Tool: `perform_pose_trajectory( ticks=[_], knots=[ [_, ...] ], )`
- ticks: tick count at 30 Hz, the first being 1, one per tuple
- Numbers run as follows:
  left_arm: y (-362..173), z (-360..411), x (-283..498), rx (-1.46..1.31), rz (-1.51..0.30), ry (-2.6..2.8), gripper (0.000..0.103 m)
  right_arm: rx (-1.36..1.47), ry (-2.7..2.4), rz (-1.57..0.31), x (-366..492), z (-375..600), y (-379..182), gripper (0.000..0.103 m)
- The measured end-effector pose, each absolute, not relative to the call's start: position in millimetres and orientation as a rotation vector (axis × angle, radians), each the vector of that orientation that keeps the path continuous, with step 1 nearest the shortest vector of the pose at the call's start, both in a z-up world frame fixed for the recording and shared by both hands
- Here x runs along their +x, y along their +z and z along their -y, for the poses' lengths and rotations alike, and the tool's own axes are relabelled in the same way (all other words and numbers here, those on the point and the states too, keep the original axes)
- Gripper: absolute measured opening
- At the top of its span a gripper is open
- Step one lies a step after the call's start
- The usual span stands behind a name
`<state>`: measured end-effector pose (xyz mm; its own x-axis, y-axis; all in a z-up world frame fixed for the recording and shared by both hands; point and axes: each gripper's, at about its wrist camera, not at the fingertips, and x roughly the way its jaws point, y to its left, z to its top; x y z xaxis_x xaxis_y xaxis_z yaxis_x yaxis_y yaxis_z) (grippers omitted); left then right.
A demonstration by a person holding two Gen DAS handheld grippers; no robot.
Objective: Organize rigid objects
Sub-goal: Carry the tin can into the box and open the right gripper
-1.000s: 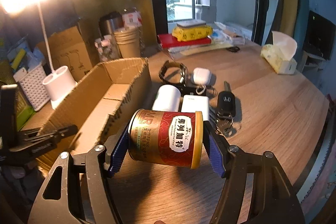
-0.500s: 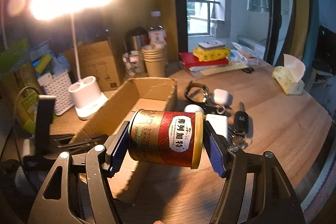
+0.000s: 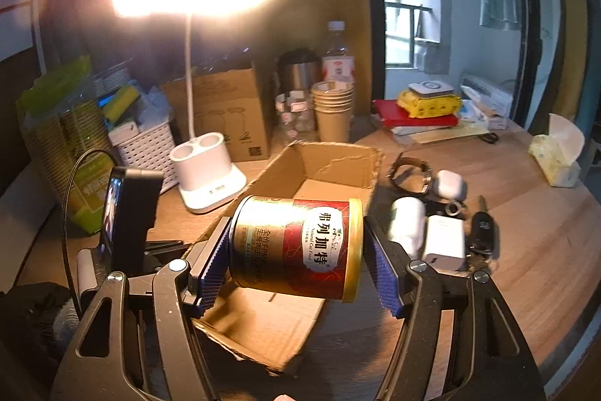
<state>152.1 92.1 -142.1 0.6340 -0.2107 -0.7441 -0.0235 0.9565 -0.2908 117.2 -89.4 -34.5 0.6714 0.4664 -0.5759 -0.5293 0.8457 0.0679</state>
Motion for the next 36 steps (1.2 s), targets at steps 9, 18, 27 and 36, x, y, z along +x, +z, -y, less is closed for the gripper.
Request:
perform_pose_trajectory(
  ticks=[9,18,27,36],
  knots=[
    [-143,-93,153,-0.281,-0.882,-0.102,0.011,-0.096,0.616,-0.698,127,73,-59,0.070],
    [-143,-92,152,-0.280,-0.883,-0.103,0.011,-0.077,0.629,-0.793,136,73,-81,0.070],
    [-143,-92,152,-0.263,-0.865,-0.104,0.011,-0.112,0.622,-0.796,134,70,-81,0.070],
    [-143,-91,151,-0.261,-0.865,-0.103,0.011,-0.132,0.645,-0.786,128,71,-77,0.077]
  ],
)
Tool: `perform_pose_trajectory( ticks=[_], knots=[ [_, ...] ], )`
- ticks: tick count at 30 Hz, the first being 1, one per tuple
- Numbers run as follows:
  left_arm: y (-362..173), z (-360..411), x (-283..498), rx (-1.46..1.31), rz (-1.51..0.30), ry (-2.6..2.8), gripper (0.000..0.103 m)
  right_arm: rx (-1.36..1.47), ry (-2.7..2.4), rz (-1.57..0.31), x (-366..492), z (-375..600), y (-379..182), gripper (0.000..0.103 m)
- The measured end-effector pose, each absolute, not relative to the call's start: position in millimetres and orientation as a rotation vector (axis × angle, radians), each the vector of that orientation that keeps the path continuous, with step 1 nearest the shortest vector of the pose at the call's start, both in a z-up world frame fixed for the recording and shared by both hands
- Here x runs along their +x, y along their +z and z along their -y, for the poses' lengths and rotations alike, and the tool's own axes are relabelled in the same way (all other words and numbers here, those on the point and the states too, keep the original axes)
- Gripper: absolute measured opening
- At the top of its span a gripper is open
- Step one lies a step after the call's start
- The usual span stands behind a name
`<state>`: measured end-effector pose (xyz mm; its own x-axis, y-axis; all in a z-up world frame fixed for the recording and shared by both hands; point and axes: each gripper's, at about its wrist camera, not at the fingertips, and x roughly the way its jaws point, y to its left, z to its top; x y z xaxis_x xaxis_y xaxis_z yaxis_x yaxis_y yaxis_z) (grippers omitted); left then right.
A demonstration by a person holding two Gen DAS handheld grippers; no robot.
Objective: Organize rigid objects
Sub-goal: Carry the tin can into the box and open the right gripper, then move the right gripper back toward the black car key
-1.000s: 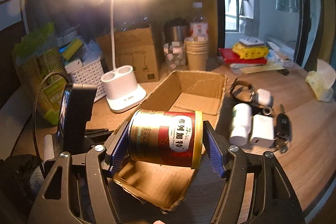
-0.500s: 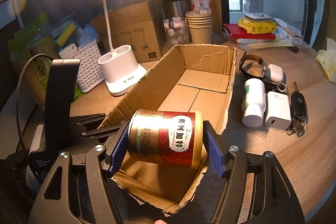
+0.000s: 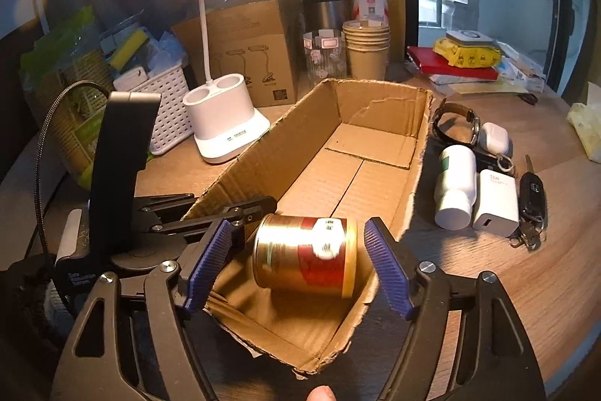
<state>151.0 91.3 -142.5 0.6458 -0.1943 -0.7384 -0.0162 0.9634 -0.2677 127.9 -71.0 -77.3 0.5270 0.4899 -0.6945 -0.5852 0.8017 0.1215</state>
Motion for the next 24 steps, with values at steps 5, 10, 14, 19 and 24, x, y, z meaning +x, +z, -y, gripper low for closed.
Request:
perform_pose_trajectory(
  ticks=[5,10,14,19,24],
  knots=[
    [-142,-91,151,-0.261,-0.866,-0.102,0.011,-0.124,0.638,-0.767,125,77,-70,0.077],
    [-142,-91,151,-0.261,-0.866,-0.102,0.011,-0.099,0.618,-0.733,125,89,-59,0.077],
    [-142,-91,151,-0.261,-0.866,-0.102,0.011,-0.082,0.579,-0.714,129,103,-52,0.077],
    [-142,-91,151,-0.261,-0.866,-0.102,0.011,-0.059,0.518,-0.709,137,125,-50,0.077],
    [-142,-91,151,-0.260,-0.866,-0.102,0.011,-0.042,0.446,-0.707,145,150,-51,0.077]
  ],
)
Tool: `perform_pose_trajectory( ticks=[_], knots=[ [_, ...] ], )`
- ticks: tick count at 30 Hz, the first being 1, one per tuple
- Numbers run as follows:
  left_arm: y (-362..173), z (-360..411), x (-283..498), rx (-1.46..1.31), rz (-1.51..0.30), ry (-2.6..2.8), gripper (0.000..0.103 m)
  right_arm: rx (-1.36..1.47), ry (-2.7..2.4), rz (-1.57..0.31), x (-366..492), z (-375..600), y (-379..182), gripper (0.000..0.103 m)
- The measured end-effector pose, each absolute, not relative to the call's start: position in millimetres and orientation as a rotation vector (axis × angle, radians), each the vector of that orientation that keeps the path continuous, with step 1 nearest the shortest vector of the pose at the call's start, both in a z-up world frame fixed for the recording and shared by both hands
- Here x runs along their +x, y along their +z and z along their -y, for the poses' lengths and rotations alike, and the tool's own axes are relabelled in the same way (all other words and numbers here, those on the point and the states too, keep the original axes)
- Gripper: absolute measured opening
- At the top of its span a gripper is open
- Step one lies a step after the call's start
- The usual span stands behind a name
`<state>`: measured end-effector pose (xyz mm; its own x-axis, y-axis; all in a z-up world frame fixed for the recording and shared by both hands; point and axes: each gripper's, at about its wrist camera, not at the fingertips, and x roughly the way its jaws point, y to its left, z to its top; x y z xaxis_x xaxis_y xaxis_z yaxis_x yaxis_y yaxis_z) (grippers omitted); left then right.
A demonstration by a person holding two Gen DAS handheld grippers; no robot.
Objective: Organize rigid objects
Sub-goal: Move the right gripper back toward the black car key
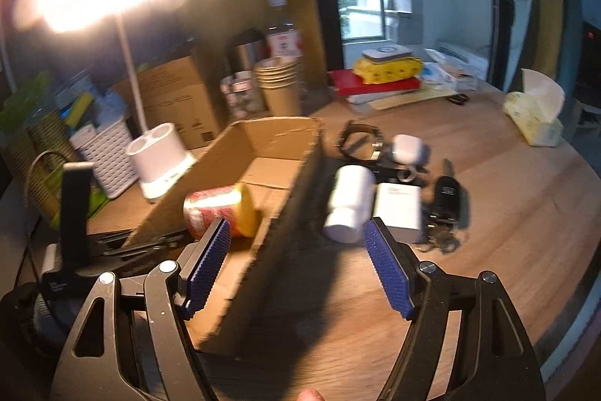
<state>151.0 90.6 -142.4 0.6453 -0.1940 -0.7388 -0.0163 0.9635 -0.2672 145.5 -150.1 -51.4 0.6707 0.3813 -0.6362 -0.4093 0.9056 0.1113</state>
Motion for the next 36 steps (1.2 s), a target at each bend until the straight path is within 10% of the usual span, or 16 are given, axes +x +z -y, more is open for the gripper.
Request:
perform_pose_trajectory(
  ticks=[36],
  knots=[
    [-143,-89,150,-0.262,-0.868,-0.102,0.011,-0.050,0.142,-0.745,215,231,-96,0.077]
  ],
)
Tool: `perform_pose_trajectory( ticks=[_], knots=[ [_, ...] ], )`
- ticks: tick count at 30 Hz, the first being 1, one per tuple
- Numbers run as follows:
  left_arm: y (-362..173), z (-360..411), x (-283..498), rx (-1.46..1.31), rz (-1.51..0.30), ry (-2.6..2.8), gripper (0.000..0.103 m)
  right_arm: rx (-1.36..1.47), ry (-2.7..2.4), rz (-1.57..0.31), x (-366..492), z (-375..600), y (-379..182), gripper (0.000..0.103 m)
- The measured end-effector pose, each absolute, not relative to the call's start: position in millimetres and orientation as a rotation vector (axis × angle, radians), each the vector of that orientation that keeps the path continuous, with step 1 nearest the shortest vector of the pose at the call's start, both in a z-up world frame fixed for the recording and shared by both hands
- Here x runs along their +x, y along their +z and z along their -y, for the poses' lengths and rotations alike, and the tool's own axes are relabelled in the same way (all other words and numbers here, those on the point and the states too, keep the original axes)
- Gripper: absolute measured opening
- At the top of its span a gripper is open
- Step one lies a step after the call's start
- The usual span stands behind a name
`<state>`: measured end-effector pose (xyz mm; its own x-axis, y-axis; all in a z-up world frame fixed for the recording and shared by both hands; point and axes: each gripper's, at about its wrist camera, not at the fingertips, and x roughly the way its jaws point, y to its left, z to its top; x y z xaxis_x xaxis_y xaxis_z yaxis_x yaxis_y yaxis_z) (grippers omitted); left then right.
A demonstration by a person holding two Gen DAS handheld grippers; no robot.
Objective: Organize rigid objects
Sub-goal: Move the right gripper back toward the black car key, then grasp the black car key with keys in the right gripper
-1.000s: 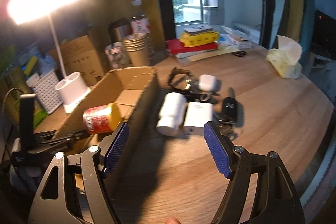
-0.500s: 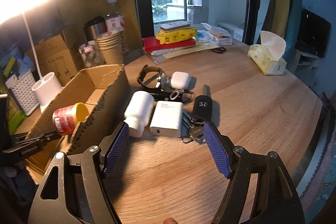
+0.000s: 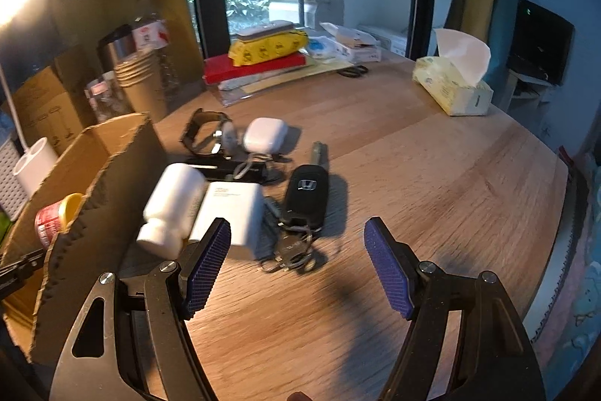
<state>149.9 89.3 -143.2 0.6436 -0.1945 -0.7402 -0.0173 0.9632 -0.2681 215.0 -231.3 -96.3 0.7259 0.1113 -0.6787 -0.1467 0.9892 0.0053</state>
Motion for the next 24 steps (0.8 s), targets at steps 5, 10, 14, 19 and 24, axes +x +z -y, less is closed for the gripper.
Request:
perform_pose_trajectory(
  ticks=[5,10,14,19,24],
  knots=[
    [-143,-89,149,-0.262,-0.869,-0.102,0.012,-0.052,0.138,-0.755,228,233,-102,0.076],
    [-144,-88,149,-0.262,-0.869,-0.102,0.011,-0.062,0.142,-0.778,241,229,-106,0.075],
    [-144,-88,149,-0.262,-0.869,-0.102,0.012,-0.075,0.134,-0.793,249,226,-109,0.069],
    [-144,-87,148,-0.262,-0.870,-0.103,0.012,-0.046,0.135,-0.826,263,232,-116,0.064],
    [-144,-87,148,-0.262,-0.870,-0.103,0.012,-0.049,0.135,-0.853,272,232,-125,0.058]
  ],
)
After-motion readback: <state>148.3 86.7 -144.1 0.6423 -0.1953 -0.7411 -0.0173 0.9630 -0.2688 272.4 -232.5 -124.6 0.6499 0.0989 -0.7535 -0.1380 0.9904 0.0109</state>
